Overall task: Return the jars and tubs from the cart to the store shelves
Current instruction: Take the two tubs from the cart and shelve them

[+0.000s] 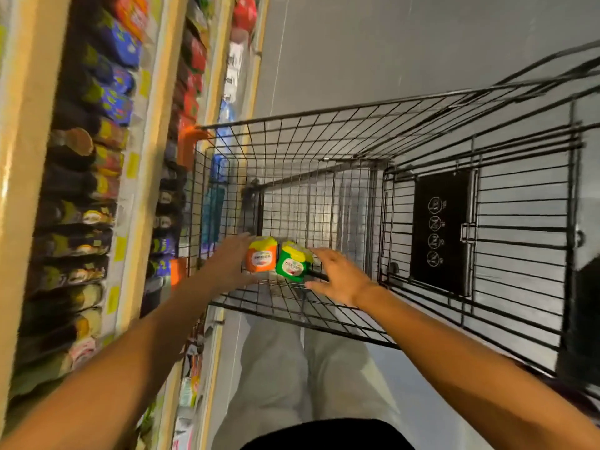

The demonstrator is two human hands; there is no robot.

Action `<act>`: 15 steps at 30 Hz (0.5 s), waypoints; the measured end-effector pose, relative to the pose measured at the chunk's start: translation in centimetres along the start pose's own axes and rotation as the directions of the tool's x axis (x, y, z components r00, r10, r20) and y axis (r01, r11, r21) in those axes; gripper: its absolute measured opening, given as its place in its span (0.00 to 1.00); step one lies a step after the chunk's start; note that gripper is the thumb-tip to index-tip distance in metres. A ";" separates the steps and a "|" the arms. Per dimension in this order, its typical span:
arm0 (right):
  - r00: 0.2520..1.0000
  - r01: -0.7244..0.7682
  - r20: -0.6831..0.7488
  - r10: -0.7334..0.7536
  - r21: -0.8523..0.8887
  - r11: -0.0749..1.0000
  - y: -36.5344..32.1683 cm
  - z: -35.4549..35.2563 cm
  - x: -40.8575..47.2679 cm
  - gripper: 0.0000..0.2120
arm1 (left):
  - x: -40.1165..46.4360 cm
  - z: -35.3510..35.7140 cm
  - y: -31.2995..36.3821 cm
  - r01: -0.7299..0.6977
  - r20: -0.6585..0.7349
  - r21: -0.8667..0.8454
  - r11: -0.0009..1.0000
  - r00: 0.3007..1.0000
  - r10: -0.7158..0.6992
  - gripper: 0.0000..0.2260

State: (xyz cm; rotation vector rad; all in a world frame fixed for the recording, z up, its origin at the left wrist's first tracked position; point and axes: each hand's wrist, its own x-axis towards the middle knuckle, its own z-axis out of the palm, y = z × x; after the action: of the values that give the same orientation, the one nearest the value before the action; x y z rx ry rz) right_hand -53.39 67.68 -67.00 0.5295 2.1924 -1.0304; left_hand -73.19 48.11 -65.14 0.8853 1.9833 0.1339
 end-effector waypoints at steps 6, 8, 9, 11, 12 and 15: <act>0.998 -0.058 0.009 0.058 0.086 0.995 3.1 4.8 4.5 0.43 | 4.7 3.3 -2.6 -0.005 0.030 -0.029 1.000 1.000 0.005 0.44; 0.999 -0.040 -0.019 0.043 0.130 0.991 3.5 6.0 5.8 0.42 | 6.0 4.3 -3.8 -0.006 0.031 -0.020 1.000 0.999 0.006 0.45; 0.999 -0.025 -0.040 0.030 0.139 0.990 3.6 6.5 6.3 0.43 | 6.5 4.8 -4.3 -0.002 0.031 -0.011 1.000 1.000 0.003 0.47; 0.997 0.012 -0.071 -0.003 0.131 0.991 3.8 7.3 7.4 0.45 | 7.5 5.5 -5.1 0.018 0.035 0.019 1.000 0.999 -0.019 0.50; 0.996 0.029 -0.091 -0.017 0.126 0.992 4.0 7.7 7.8 0.47 | 7.9 5.9 -5.5 0.026 0.039 0.031 0.999 0.999 -0.027 0.52; 0.986 0.067 -0.162 -0.050 0.100 0.993 5.0 9.5 8.9 0.49 | 9.0 6.7 -6.6 0.035 0.048 0.041 0.999 0.998 -0.037 0.53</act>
State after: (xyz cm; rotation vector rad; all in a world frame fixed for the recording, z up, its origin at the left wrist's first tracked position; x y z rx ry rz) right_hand -53.09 63.92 -80.46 0.6174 2.3142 -1.1757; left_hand -74.19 47.31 -78.04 0.8700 1.9620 0.0513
